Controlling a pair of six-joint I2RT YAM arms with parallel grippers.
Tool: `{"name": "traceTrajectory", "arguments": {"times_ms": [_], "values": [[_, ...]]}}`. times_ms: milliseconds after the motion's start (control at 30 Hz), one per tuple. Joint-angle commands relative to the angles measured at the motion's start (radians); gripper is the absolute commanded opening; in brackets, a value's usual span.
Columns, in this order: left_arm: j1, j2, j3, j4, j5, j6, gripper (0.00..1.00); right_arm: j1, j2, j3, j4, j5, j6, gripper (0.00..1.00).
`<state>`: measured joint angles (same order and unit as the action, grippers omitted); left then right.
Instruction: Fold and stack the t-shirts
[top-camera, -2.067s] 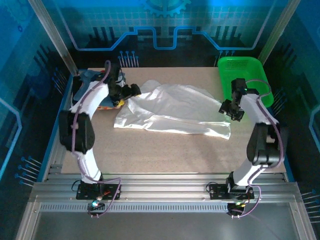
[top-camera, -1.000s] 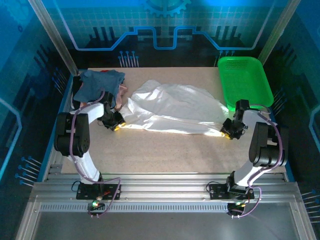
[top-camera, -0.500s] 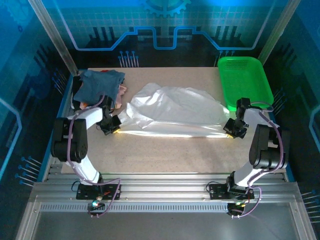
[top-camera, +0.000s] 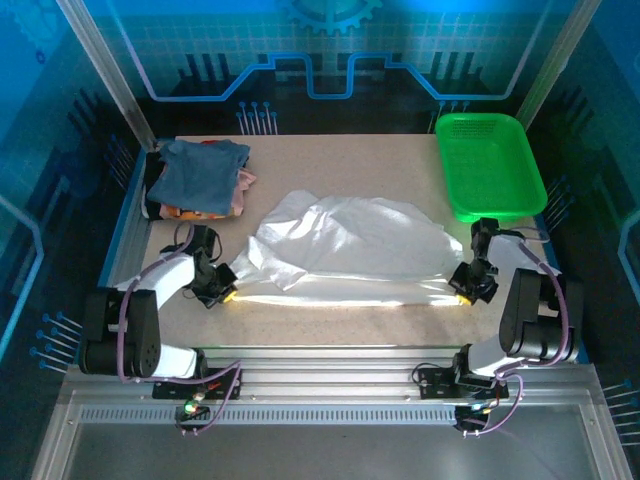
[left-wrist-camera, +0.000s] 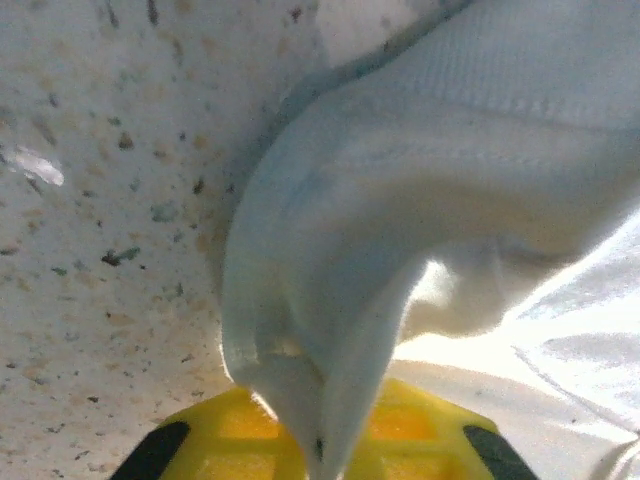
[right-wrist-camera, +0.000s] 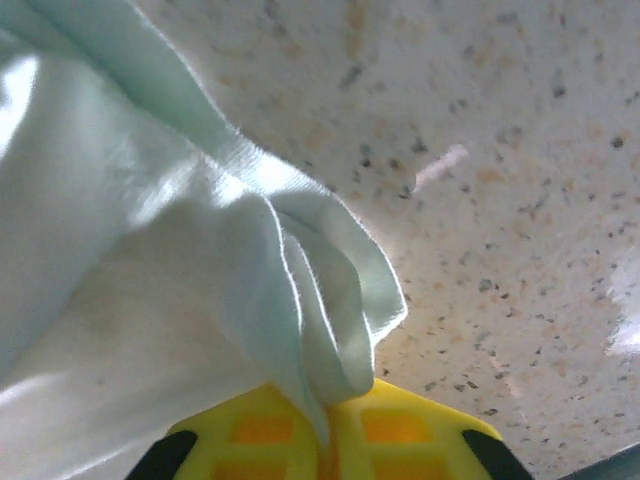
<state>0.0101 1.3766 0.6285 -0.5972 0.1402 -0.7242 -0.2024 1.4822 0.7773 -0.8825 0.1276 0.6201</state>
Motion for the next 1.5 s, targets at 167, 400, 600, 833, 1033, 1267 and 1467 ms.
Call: {"name": "traceTrajectory", "arguments": {"times_ms": [167,400,600,833,1033,1267,1467], "values": [[-0.078,-0.174,0.128,-0.287,-0.034,-0.046,0.53,0.031,-0.164,0.09,-0.126,-0.007,0.004,0.52],[-0.183,-0.229,0.258,-0.344,0.019,-0.089,0.63,0.2,-0.314,0.13,-0.146,-0.184,-0.055,0.77],[-0.315,-0.04,0.228,-0.083,0.216,-0.204,0.62,0.337,-0.317,0.108,-0.004,-0.302,-0.119,0.88],[-0.362,0.126,0.189,0.112,0.313,-0.302,0.52,0.445,-0.279,0.129,0.059,-0.31,-0.184,0.93],[-0.377,0.188,0.165,0.173,0.332,-0.33,0.46,0.456,-0.241,0.121,0.099,-0.327,-0.186,0.94],[-0.391,0.242,0.176,0.174,0.316,-0.332,0.41,0.465,-0.204,0.108,0.127,-0.325,-0.198,0.94],[-0.392,0.264,0.218,0.165,0.289,-0.326,0.22,0.466,-0.18,0.072,0.166,-0.349,-0.191,0.94]]}}
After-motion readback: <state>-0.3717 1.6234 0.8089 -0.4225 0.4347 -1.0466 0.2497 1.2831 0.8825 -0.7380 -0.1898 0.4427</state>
